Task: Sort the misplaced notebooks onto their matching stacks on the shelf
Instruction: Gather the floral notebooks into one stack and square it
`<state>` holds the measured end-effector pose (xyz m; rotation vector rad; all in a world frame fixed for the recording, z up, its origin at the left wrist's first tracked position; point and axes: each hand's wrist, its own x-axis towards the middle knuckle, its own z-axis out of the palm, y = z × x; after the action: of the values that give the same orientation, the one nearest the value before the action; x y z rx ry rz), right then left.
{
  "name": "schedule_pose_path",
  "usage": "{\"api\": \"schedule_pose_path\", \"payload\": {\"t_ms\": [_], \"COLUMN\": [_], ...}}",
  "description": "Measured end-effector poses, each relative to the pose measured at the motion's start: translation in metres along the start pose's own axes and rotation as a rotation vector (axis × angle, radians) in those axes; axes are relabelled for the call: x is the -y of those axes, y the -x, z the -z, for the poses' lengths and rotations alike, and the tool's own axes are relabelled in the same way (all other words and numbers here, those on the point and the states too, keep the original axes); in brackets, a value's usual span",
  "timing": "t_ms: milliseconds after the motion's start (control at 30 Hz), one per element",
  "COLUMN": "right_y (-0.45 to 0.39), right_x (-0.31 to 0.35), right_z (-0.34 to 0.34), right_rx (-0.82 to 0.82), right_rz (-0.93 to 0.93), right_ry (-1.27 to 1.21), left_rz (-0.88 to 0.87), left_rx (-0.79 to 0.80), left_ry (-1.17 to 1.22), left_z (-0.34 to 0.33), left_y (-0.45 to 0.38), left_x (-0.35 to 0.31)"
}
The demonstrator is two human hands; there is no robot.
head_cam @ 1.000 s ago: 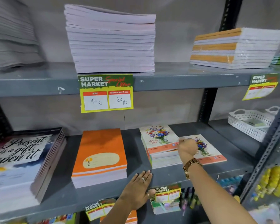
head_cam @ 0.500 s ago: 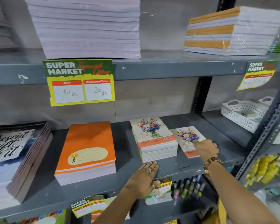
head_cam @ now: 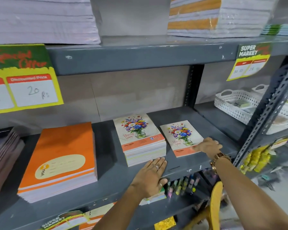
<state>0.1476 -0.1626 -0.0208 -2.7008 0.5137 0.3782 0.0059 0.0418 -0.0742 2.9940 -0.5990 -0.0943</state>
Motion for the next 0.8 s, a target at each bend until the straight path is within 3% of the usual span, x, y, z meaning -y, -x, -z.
{"api": "schedule_pose_path", "payload": {"t_ms": [200, 333, 433, 533, 667, 800], "right_y": [-0.004, 0.017, 0.036, 0.049, 0.069, 0.089], "right_x": [0.011, 0.033, 0.045, 0.057, 0.081, 0.108], "right_z": [0.018, 0.060, 0.080, 0.083, 0.061, 0.022], "right_rx": [-0.209, -0.439, -0.511, -0.428, -0.102, 0.152], "right_rz": [0.012, 0.096, 0.146, 0.145, 0.127, 0.073], "right_ry": [-0.560, -0.688, -0.777, -0.977, -1.338, -1.476], "left_rz": [-0.008, -0.008, -0.004, 0.000, 0.002, 0.030], "left_rx": [-0.015, -0.009, 0.001, -0.003, -0.006, -0.014], "left_ry": [-0.026, -0.025, -0.015, 0.014, 0.007, 0.011], "left_z": [-0.002, -0.002, 0.001, 0.001, -0.001, 0.000], "left_y": [-0.001, 0.000, 0.001, 0.007, 0.027, 0.051], "left_x": [0.001, 0.000, -0.001, -0.001, 0.005, 0.015]}}
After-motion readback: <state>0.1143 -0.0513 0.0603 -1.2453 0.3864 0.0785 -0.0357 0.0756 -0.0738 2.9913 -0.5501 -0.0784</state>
